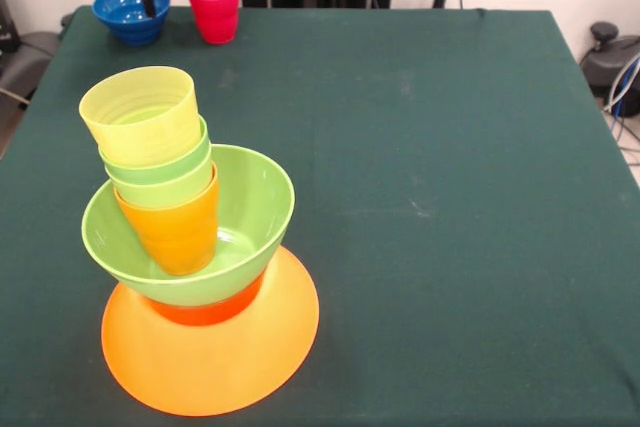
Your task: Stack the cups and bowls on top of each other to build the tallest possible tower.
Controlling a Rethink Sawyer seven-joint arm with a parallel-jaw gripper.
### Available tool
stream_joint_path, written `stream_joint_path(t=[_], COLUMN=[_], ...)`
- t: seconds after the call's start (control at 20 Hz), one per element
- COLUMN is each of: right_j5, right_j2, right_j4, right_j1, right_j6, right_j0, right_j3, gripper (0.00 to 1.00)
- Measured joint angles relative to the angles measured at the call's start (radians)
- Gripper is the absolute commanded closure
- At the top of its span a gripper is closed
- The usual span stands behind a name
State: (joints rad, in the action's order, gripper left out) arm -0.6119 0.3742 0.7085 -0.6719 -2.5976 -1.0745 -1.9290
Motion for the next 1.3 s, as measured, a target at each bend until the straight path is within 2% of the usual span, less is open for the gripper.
stream_joint_path(t=[0.85, 1.3], right_j5=[0.0, 0.047], right_j2=[0.0, -0.005], right_j4=[0.0, 0.036], right_j1=[0.092, 0.132], right_j6=[0.0, 0.0], right_j0=[-0.005, -0.005], right_j3=[0.0, 0.001], gripper=[0.0, 0.0])
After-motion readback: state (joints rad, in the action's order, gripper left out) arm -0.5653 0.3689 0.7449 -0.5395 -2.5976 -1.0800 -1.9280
